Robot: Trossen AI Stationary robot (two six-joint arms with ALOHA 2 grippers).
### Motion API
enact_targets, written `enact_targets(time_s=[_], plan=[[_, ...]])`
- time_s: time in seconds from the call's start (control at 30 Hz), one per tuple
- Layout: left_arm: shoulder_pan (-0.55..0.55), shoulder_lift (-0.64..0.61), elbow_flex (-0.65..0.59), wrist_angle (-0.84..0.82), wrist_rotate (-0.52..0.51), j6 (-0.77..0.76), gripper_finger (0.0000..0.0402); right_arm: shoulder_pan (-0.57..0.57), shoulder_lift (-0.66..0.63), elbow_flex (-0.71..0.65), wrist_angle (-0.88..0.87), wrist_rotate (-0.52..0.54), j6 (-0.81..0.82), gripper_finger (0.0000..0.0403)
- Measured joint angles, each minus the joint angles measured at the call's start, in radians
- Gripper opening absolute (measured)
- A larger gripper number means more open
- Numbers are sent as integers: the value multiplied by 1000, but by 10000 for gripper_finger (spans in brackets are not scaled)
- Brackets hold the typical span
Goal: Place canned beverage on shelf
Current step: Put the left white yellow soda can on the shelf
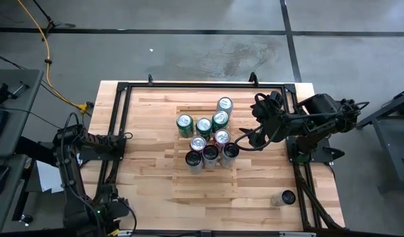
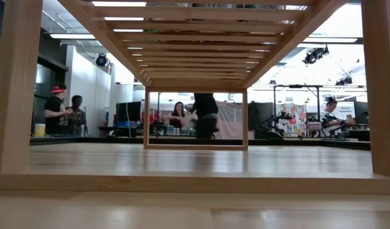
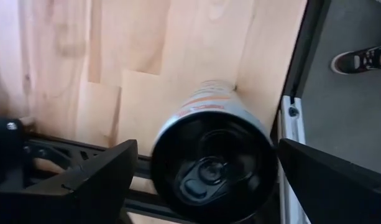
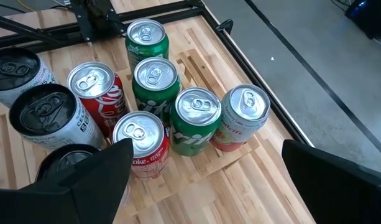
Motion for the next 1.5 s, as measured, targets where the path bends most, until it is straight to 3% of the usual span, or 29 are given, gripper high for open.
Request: enact_targets(time_s=[0.6,0.77,1.0,1.33,1.5], plan=[[0,-1,-64,72,8,-19,367,0,0,0,0,2,7,397],[6,-1,-64,72,9,-19,331,0,0,0,0,2,6,397],[25,-18,-63,72,62,-14,239,0,0,0,0,3,-3,397],[123,-273,-6,66,50,-7,239,0,0,0,27,5,6,397],[206,-416,50,66,-44,3,239,0,0,0,104,4,-2,397]])
